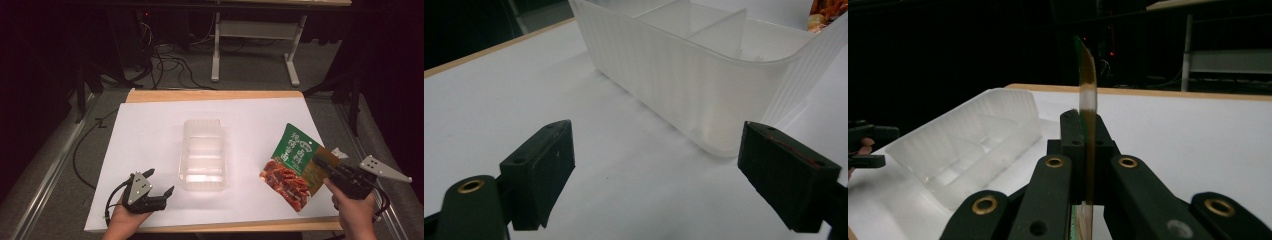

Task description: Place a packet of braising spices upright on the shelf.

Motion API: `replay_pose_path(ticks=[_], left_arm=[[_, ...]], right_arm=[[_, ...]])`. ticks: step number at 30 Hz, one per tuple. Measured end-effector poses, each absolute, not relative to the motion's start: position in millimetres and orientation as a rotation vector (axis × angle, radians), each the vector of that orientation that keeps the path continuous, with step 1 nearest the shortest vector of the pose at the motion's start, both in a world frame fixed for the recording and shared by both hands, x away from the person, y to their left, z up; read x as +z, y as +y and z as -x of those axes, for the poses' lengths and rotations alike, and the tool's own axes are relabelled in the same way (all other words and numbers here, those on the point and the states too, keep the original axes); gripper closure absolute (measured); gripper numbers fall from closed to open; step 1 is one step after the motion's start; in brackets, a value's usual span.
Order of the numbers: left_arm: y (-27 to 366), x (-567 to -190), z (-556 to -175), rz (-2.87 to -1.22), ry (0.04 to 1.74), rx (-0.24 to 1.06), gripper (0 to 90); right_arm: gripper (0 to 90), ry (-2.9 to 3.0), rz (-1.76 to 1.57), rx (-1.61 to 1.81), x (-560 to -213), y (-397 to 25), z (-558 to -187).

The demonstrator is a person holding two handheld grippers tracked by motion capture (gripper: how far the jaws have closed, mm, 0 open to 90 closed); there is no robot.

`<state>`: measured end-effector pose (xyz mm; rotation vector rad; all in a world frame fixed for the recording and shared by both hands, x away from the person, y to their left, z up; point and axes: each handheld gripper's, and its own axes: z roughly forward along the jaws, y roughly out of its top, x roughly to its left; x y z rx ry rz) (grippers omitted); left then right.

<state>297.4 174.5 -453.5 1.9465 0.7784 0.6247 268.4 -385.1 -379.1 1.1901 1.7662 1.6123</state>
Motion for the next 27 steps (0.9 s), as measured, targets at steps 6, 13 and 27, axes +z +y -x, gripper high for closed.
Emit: replay_pose_path(ticks=[6,13,27], left_arm=[[175.0,-453.2,-297.2,-1.94,0.78,0.628,15.5],[175.0,-453.1,-297.1,-1.933,0.784,0.631,15.5],[181.3,-450.3,-295.1,-1.905,0.795,0.641,15.5]], right_arm=[[90.0,1.776,-1.117,1.598,-368.8,-370.3,-263.9],[90.0,1.791,-1.049,1.586,-359.8,-357.8,-264.6],[90.0,1.768,-1.006,1.572,-343.9,-345.9,-289.1]])
